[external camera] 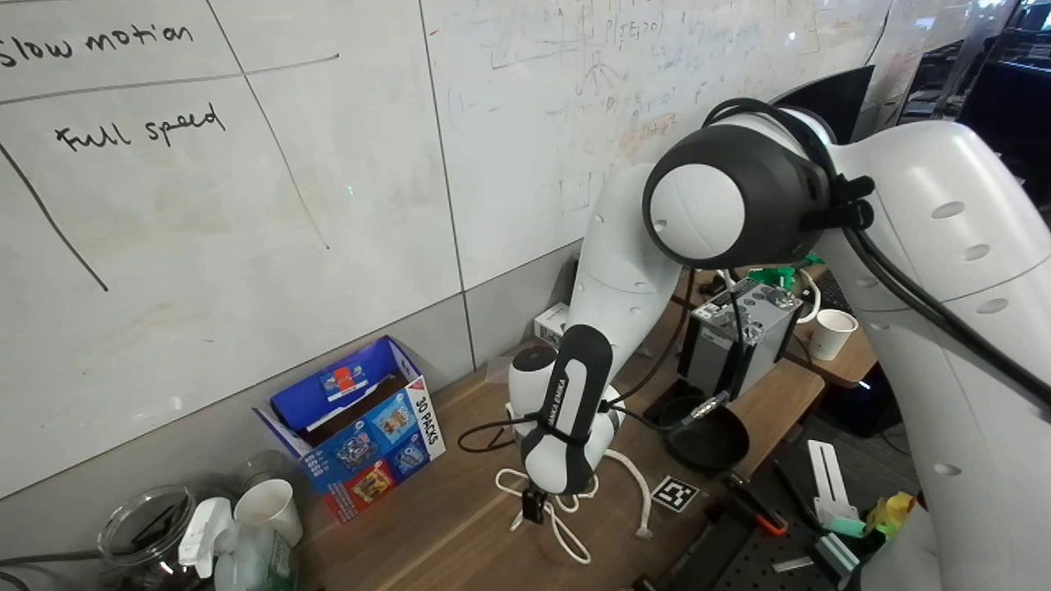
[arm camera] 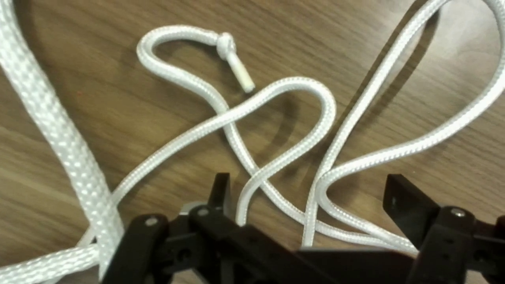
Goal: Put the left and right ropes in the box respectively
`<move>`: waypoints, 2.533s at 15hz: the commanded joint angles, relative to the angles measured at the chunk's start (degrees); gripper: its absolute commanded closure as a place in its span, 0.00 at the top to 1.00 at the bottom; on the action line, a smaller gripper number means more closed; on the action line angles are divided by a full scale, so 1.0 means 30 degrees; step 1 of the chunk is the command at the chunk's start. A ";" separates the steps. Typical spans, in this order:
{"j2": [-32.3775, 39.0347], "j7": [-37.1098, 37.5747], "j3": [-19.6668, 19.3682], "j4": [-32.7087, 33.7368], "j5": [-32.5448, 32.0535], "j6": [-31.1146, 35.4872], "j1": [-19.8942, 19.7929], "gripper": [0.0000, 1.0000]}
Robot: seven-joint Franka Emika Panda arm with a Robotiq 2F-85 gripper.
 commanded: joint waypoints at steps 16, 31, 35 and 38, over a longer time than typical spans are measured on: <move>0.0269 0.0732 -0.1703 0.0108 -0.0541 0.0925 0.1885 1.00; 0.0517 0.0992 -0.2427 0.0150 -0.0623 0.1568 0.2964 0.88; 0.0610 0.0951 -0.2459 0.0156 -0.0625 0.1833 0.2990 0.51; 0.0537 0.0944 -0.2480 0.0141 -0.0610 0.1949 0.3010 0.30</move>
